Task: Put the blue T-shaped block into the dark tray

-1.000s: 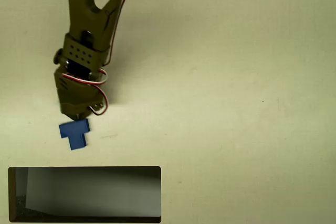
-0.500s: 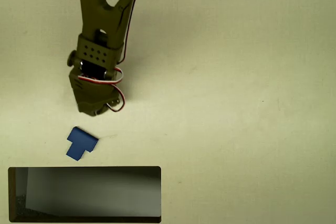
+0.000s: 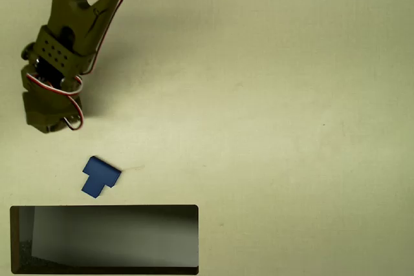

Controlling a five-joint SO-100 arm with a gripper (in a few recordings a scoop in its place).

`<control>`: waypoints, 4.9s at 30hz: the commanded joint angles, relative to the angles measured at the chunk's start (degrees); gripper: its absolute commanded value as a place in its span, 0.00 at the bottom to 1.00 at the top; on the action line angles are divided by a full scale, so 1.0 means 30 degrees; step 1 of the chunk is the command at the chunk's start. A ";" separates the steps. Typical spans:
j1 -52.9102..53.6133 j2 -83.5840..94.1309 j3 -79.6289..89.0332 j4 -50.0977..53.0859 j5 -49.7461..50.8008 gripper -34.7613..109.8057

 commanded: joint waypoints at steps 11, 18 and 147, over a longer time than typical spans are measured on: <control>-0.3135 -0.2578 -0.3896 -0.0615 0.3105 0.24; -0.4512 -0.3369 -0.5068 -0.1201 0.4570 0.24; -1.1250 -1.8604 -1.8516 -2.0625 1.4648 0.24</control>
